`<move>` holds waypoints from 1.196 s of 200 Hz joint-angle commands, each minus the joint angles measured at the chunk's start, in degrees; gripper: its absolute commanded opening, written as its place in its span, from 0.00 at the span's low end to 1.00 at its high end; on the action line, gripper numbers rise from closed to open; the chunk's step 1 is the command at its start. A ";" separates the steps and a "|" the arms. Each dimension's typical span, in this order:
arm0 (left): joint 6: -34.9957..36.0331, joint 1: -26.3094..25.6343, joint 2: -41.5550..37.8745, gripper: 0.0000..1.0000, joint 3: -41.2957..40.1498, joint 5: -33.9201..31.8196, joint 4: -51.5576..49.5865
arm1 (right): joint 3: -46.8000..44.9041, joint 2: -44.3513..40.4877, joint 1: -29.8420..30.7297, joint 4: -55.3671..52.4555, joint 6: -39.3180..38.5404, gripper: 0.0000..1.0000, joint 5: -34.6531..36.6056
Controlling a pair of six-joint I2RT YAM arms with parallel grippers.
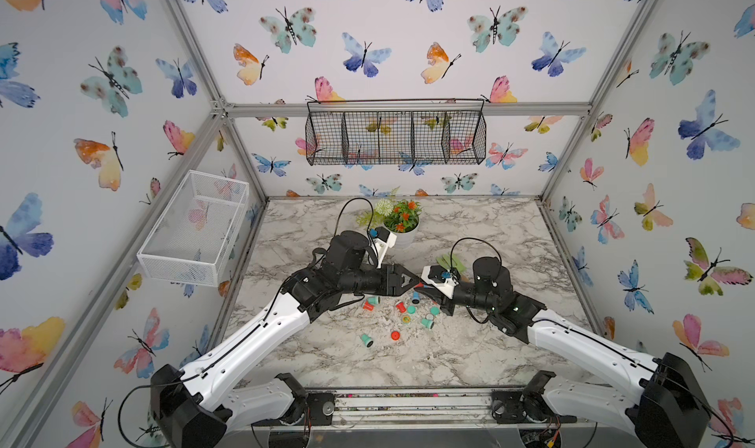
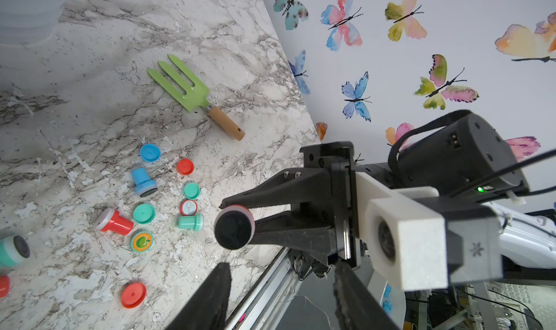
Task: Close the stamp cap
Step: Adjust the stamp.
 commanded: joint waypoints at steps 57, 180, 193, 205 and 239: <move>-0.12 0.03 4.96 0.56 1.33 1.21 -1.39 | -1.91 -2.47 0.13 4.58 -1.21 0.02 -3.99; 0.85 0.05 8.25 0.22 3.27 2.69 -1.72 | -1.48 -1.48 0.13 3.94 -2.19 0.02 -3.43; 1.11 0.03 8.25 0.20 3.67 2.52 -2.08 | -1.39 -1.69 0.13 3.76 -1.85 0.02 -2.65; 1.40 0.04 7.92 0.18 4.07 2.73 -2.09 | -1.37 -2.25 0.13 3.59 -1.29 0.06 -1.86; 3.08 0.05 5.70 0.17 6.83 8.13 0.43 | -2.98 -7.33 0.13 6.05 1.38 0.34 -0.48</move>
